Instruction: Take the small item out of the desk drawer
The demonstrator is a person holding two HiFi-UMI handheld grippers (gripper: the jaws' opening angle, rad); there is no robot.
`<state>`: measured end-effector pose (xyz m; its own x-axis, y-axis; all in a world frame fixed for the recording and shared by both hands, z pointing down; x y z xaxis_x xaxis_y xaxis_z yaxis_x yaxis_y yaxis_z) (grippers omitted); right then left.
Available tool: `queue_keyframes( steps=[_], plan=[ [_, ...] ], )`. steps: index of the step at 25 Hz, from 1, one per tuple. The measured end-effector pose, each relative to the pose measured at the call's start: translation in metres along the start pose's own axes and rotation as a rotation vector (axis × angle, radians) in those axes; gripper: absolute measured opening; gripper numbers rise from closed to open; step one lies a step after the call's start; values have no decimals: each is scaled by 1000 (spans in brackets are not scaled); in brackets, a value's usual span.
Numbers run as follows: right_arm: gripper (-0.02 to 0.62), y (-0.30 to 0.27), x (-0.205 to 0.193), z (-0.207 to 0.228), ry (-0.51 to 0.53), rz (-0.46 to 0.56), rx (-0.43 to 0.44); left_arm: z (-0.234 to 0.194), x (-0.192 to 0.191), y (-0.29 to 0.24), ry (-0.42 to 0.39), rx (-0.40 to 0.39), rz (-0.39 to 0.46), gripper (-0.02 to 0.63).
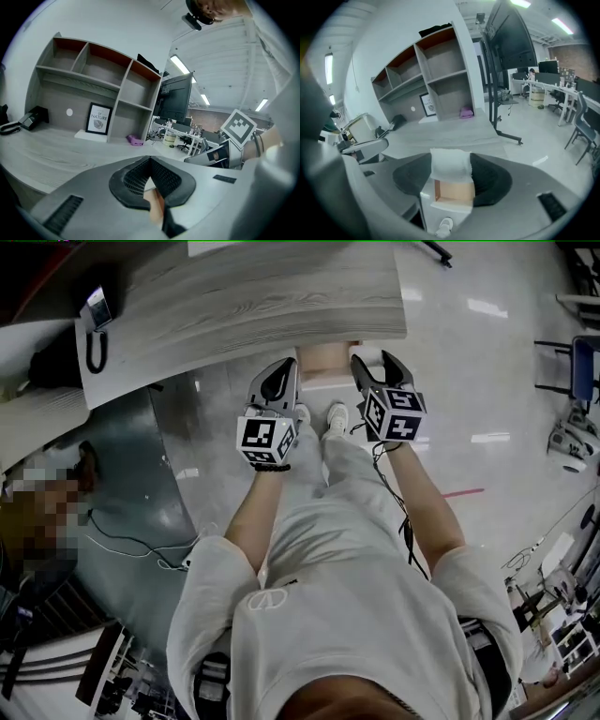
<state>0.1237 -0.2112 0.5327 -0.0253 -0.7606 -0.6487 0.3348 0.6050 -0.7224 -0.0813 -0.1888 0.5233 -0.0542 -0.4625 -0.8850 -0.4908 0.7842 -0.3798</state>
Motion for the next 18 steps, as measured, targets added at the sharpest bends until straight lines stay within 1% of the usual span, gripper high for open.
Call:
queue_keyframes(
  steps=[5,10,14,18],
  plan=[
    [256,35,27,0,4,59,0,6,36,15,-34,20,39,-2],
    [256,59,54,-2,35,124,-11,1,65,30,-55,38,76,-2],
    [256,80,81,4,61,201,-21,2,92,40,-78,51,124,-2],
    [256,110,99,10,63,268,-25,8,115,53,-91,55,153,-2]
  ],
)
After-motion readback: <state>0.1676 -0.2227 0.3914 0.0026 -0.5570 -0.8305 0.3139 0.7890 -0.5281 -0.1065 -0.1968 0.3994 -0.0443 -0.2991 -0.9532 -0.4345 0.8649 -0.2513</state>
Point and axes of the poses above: the fingertips, and each gripper's own axes: y backward along the fingers, z to its right, x out of its top, the point moved 6 cm from there along y, backward along the fingers, and after that the axes turned 5 degrees about -z, right-handed, at the moved point
